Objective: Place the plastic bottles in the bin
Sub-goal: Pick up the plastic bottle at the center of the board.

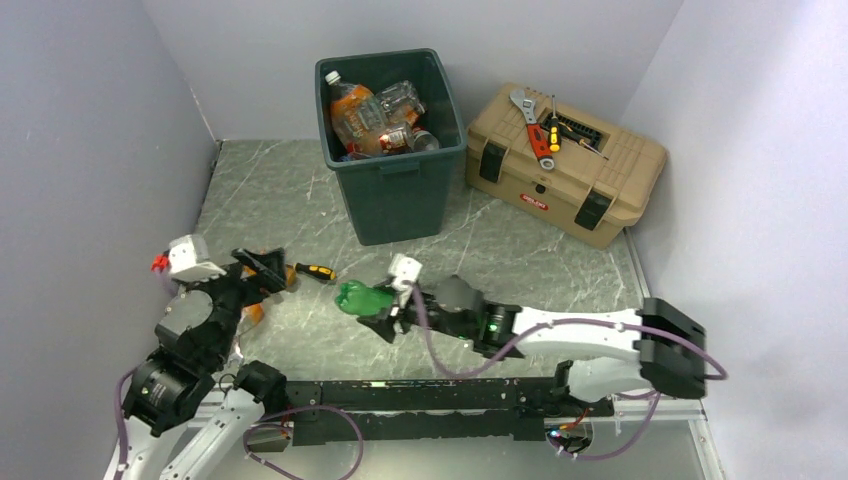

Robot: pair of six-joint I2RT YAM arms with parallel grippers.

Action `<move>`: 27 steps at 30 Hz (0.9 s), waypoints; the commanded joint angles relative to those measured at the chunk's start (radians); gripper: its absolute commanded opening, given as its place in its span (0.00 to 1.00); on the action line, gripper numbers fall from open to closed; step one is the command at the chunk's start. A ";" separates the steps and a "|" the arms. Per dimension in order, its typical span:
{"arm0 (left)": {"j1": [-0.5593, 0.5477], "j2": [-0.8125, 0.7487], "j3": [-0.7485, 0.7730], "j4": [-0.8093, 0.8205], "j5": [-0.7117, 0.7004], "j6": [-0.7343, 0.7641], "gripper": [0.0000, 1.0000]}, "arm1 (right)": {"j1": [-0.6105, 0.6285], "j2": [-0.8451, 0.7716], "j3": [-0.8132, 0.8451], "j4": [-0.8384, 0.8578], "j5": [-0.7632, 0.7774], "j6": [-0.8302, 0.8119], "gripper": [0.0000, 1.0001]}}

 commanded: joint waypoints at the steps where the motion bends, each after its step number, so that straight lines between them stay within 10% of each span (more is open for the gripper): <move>1: -0.002 0.009 -0.068 0.351 0.593 0.093 0.99 | -0.002 -0.204 -0.191 0.209 0.082 0.310 0.00; 7: -0.002 0.211 -0.164 0.797 1.205 -0.023 0.99 | -0.010 -0.432 -0.360 0.433 0.222 0.569 0.00; 19: -0.032 0.392 -0.295 1.296 1.424 -0.181 1.00 | -0.150 -0.500 -0.426 0.788 0.192 0.847 0.00; 27: -0.278 0.504 -0.200 1.067 1.292 0.063 1.00 | -0.208 -0.350 -0.310 0.877 0.065 0.910 0.00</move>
